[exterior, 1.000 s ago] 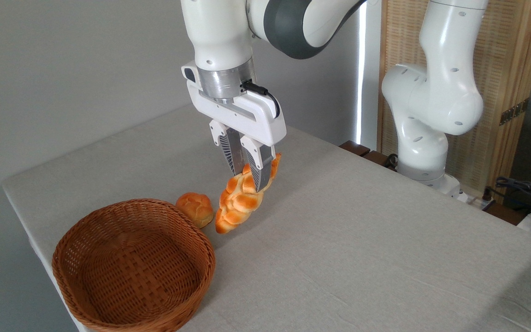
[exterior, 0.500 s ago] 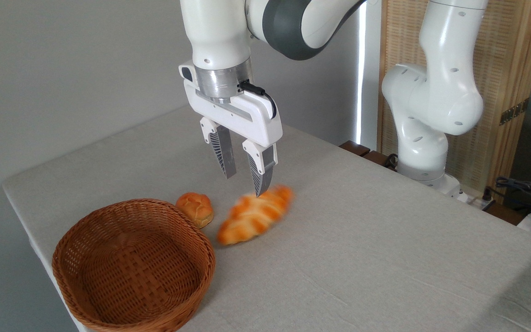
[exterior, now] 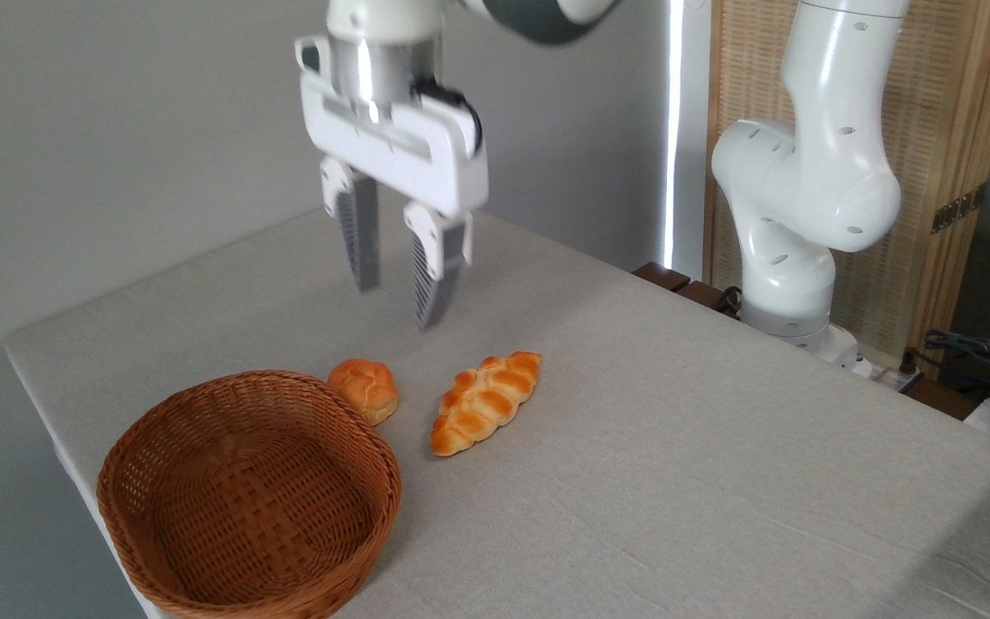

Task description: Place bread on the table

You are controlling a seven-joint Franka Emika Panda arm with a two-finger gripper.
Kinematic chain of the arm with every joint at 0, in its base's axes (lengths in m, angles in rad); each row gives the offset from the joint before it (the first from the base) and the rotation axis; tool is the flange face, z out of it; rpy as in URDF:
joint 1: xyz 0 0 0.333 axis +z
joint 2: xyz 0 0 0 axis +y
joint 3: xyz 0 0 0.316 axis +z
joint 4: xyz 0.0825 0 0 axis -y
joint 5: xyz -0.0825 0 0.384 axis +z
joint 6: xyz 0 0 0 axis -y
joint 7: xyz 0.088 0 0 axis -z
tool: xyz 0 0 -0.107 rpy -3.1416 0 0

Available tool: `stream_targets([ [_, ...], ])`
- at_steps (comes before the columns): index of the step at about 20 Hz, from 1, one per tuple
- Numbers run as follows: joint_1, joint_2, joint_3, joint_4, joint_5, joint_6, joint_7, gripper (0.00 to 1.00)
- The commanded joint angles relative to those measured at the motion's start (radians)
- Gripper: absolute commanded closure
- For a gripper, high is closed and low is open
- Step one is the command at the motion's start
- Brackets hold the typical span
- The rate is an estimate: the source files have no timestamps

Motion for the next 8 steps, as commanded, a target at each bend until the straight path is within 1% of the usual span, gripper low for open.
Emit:
stream_targets([
  [1, -0.007, 0.074, 0.009, 0.158, 0.003, -0.077, 0.01, 0.0],
  [3, -0.007, 0.1, 0.007, 0.167, 0.004, -0.089, 0.01, 0.0],
  [5, -0.007, 0.108, 0.0, 0.169, 0.006, -0.123, 0.017, 0.0],
  [8, -0.007, 0.108, 0.007, 0.173, -0.005, -0.126, 0.017, 0.0],
])
